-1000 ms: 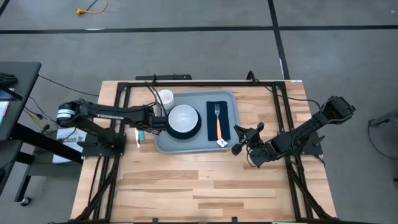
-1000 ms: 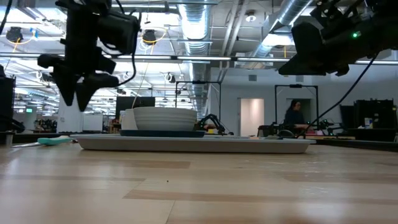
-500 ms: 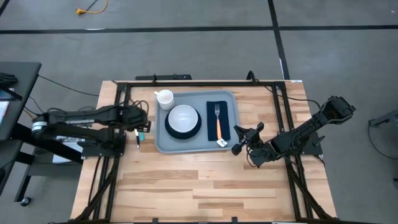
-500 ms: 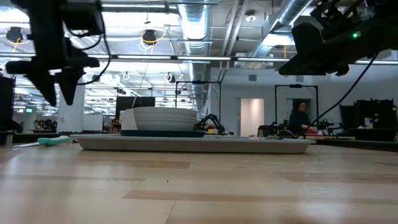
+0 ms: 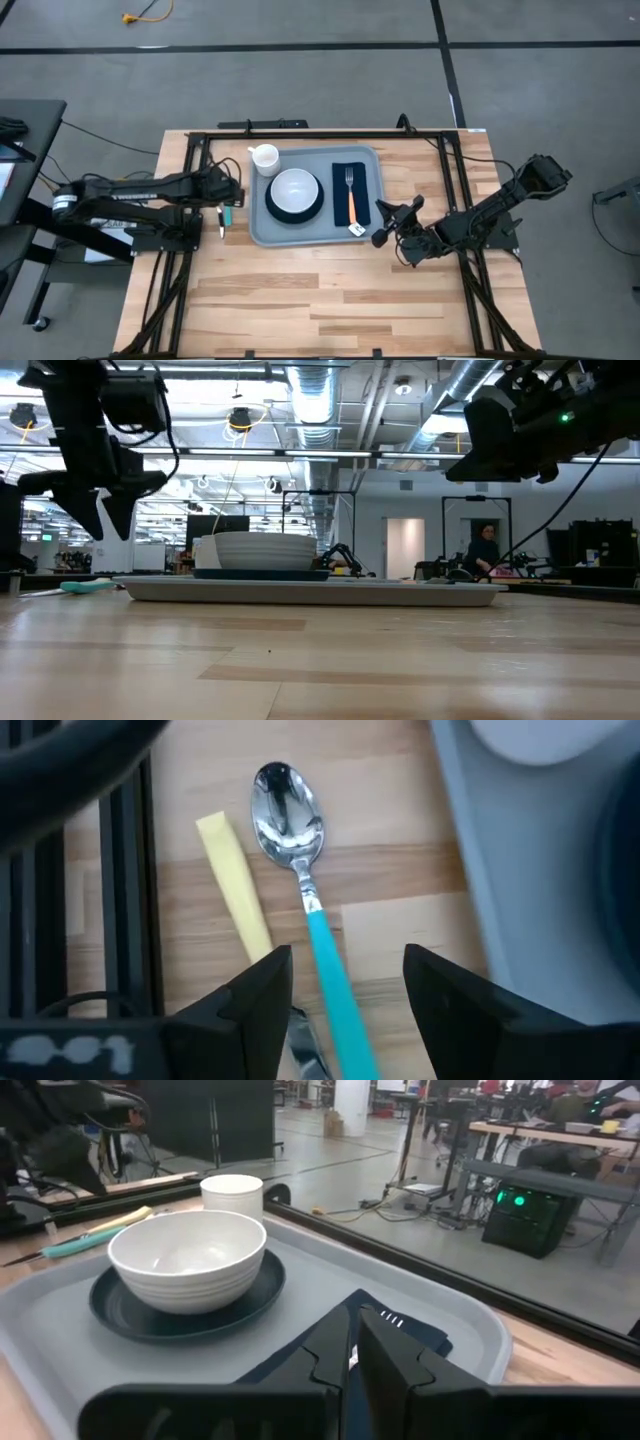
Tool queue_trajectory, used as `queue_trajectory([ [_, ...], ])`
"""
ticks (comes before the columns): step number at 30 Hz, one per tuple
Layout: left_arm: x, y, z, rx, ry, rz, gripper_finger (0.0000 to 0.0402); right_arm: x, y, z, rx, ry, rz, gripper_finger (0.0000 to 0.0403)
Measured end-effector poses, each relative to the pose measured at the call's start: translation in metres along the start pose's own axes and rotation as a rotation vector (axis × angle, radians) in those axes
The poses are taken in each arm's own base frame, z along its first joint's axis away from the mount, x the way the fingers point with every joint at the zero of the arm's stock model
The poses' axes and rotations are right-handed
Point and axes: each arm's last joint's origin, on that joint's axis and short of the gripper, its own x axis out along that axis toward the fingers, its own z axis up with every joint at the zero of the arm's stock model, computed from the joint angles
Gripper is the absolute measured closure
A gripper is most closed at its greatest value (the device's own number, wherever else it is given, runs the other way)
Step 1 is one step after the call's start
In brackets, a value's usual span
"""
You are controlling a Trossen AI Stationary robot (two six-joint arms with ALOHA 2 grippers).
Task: Set up tray
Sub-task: Put the green spoon on the black napkin to the left of the orange fork
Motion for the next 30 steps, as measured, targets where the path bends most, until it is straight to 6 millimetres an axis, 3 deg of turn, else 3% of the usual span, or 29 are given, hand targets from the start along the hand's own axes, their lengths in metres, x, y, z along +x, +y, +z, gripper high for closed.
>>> queue_trajectory([
  [8, 0.019, -0.012, -0.003, 0.039, -0.001, 0.118, 0.0221, 0.0, 0.0, 0.0, -0.008, 0.005, 0.01, 0.0386],
  [16, 0.025, -0.018, 0.004, 0.053, 0.025, 0.064, 0.0221, 0.0, 0.0, 0.0, -0.01, 0.007, 0.012, 0.0386],
  [23, 0.045, -0.001, -0.006, 0.043, 0.057, 0.107, 0.0221, 0.0, 0.0, 0.0, -0.01, 0.007, 0.012, 0.0386],
  [26, 0.055, 0.006, -0.015, 0.008, 0.059, 0.062, 0.0221, 0.0, 0.0, 0.0, -0.018, 0.007, 0.013, 0.0386],
  [30, 0.054, 0.008, -0.016, -0.009, 0.033, -0.022, 0.0221, 0.0, 0.0, 0.0, -0.026, 0.007, 0.014, 0.0386],
])
